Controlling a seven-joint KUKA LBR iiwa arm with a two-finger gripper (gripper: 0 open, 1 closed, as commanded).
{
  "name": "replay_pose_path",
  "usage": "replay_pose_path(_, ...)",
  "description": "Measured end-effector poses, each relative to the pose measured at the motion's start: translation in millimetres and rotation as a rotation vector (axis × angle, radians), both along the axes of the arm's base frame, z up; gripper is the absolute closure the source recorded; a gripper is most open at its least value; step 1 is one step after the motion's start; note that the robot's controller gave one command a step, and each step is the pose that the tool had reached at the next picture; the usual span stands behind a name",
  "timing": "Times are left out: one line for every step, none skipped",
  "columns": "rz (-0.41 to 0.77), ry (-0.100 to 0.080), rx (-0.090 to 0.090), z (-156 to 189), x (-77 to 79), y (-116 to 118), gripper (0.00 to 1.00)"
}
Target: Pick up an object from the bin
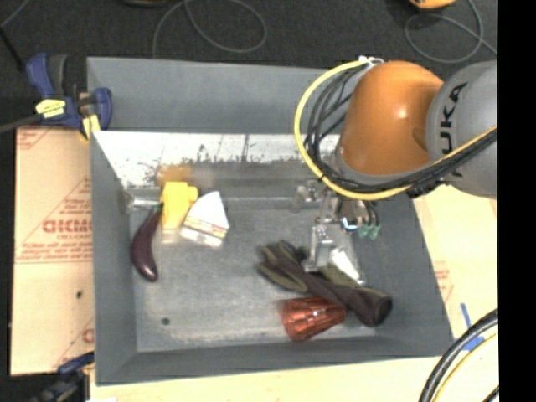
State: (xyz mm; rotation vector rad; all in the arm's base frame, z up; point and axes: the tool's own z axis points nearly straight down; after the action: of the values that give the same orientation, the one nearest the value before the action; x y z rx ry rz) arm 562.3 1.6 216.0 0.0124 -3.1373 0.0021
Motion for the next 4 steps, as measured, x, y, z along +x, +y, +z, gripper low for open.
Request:
replay_pose_path(0.0,-0.008,0.0,4,1.4,0,0.0)
replay_pose_path(0.064,-0.013,0.0,-25,7.0,-6,0.0)
replay_pose_path(0.077,-0.018,0.0,-74,35.7,-27,0.0)
replay_pose_path(-0.013,-0.016,0.0,-138,33.3,-53,1.0)
